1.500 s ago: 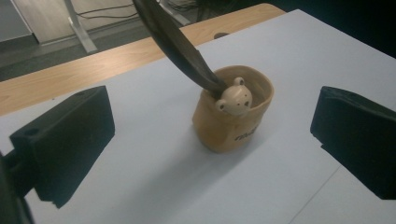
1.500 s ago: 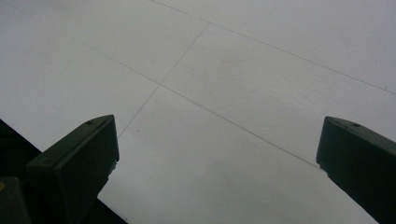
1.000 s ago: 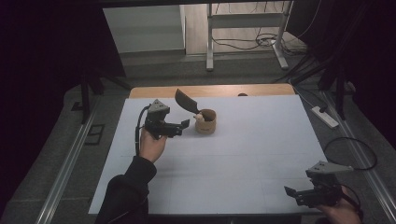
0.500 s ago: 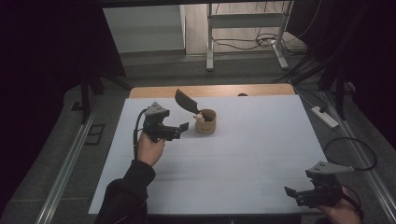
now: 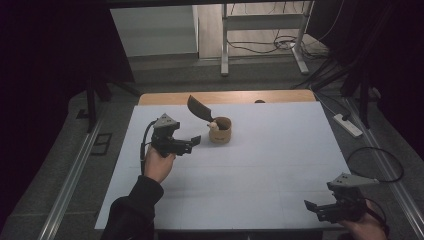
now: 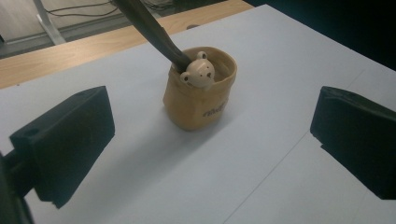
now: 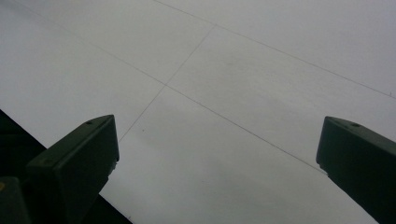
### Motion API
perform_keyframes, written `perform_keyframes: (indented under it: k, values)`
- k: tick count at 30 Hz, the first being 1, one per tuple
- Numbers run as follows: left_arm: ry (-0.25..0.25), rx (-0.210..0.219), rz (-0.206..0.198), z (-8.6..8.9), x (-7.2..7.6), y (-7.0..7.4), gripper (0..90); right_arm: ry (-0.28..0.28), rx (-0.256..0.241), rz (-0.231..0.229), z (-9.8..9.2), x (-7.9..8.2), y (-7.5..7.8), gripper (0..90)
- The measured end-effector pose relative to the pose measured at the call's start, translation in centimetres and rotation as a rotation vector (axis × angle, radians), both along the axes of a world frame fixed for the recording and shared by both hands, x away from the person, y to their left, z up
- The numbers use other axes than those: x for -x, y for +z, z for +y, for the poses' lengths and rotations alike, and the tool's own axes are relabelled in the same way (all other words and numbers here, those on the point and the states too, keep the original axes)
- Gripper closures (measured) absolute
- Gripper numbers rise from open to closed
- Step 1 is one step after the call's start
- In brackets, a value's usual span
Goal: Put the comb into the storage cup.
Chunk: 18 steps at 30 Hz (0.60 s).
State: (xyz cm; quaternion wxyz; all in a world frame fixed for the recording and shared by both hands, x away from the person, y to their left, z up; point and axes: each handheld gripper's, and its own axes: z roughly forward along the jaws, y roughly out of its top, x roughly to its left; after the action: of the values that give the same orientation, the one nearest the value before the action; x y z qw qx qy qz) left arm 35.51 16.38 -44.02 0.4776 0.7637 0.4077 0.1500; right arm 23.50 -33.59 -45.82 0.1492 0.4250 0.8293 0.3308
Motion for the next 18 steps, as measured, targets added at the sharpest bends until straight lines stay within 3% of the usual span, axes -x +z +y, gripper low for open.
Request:
perform_keyframes:
  k: [18]
  values:
    - [0.010, -0.031, 0.005, 0.2, 2.0, 0.1, 0.0, 0.009, 0.000, -0.008, 0.0, 0.1, 0.0, 0.0]
